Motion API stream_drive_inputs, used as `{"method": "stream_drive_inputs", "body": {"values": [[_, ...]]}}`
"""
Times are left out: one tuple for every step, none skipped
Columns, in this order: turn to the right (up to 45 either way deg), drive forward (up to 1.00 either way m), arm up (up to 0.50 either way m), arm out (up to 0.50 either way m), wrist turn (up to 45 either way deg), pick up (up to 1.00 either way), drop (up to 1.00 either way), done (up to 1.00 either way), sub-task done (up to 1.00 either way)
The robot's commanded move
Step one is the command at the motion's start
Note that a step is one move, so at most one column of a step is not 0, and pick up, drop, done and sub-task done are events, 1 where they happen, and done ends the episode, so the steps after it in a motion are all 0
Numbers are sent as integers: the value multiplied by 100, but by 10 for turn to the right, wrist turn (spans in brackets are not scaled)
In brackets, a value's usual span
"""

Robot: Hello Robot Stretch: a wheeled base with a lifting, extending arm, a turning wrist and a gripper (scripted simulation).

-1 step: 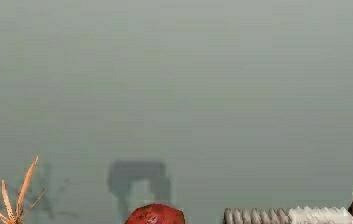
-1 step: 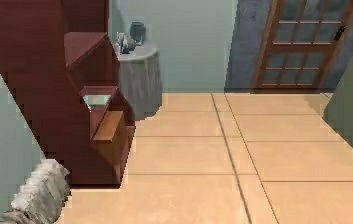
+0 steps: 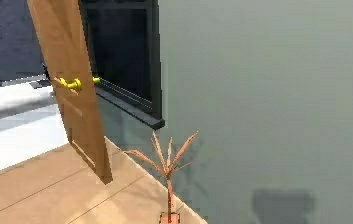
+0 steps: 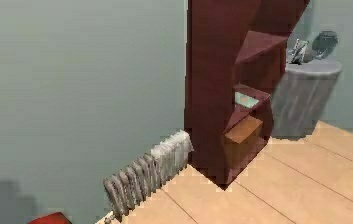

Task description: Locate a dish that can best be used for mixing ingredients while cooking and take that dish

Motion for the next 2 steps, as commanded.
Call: {"method": "stream_drive_inputs", "body": {"values": [[-450,0,0,0,0,0,0,0,0],[-450,0,0,0,0,0,0,0,0]]}}
